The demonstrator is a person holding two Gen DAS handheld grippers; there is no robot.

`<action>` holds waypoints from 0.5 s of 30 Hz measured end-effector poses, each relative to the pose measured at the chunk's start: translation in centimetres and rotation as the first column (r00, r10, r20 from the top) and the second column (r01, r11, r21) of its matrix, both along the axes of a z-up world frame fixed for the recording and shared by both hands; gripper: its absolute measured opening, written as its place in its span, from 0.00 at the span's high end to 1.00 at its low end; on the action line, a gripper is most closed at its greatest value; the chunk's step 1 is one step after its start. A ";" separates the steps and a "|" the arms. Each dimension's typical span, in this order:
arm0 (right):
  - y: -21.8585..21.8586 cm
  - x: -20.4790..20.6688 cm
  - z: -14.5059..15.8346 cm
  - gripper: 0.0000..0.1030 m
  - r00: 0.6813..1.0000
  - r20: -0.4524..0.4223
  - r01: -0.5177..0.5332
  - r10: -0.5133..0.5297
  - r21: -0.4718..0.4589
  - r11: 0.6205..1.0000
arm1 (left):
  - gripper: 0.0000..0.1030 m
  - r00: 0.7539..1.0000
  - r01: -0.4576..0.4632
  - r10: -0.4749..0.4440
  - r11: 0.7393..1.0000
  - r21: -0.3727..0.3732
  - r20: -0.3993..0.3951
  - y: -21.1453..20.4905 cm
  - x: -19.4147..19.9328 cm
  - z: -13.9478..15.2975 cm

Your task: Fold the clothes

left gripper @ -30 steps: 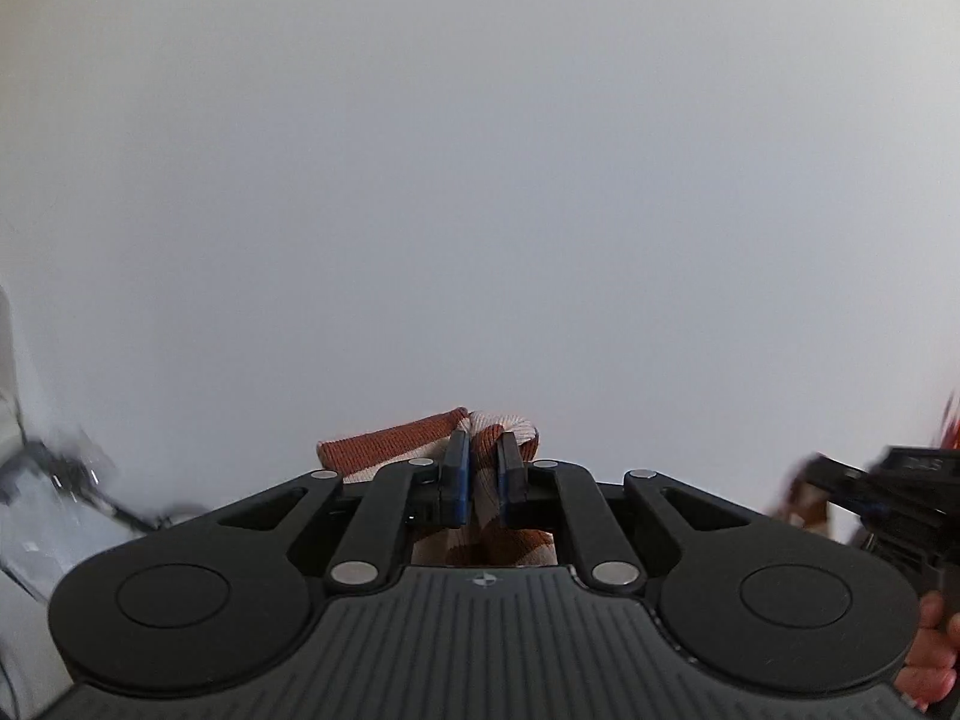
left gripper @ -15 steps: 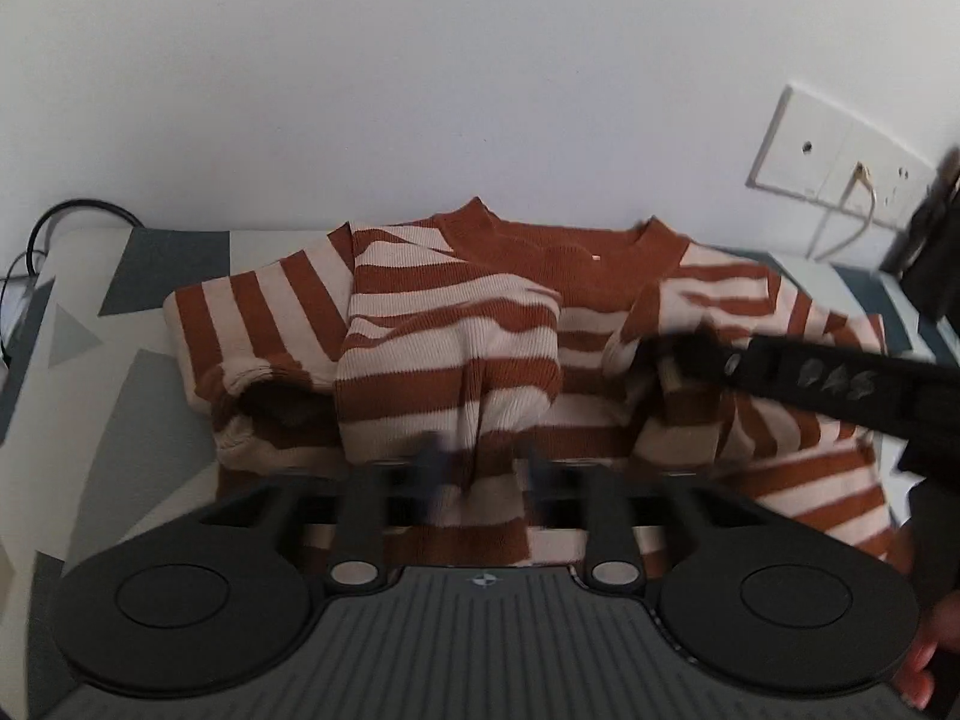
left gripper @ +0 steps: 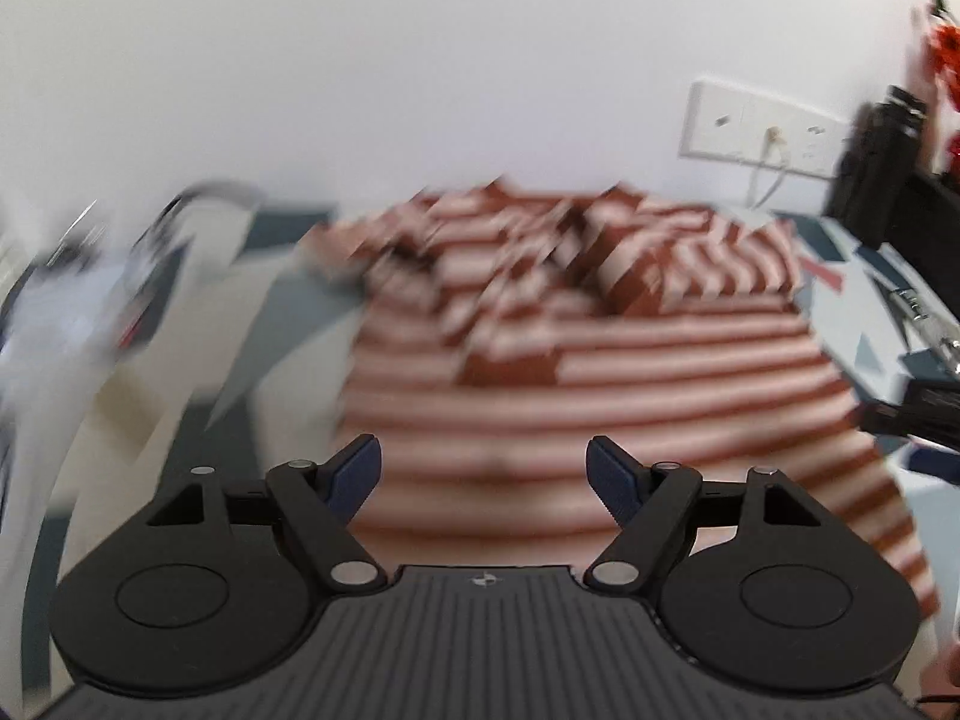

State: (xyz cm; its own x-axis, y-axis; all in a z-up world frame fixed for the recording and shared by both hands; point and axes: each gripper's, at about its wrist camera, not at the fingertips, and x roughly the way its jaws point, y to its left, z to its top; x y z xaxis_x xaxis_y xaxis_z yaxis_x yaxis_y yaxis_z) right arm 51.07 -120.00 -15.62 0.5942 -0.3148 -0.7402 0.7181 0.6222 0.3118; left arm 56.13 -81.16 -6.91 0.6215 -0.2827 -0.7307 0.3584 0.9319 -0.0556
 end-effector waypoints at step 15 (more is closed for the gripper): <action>6.3 -6.5 -2.7 0.76 0.988 -0.147 -0.065 0.038 -0.185 0.981 | 0.79 0.996 -0.062 0.062 0.998 0.001 -0.071 5.6 -5.0 -4.7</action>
State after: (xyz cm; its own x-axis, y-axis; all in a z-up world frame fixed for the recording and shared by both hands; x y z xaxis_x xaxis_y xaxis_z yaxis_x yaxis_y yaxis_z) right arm 44.54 -113.69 -18.31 0.5059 -0.4283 -0.7487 0.7120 0.6973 0.0823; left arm 51.16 -75.60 -11.56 0.5842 -0.2459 -0.7735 0.2952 0.9521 -0.0798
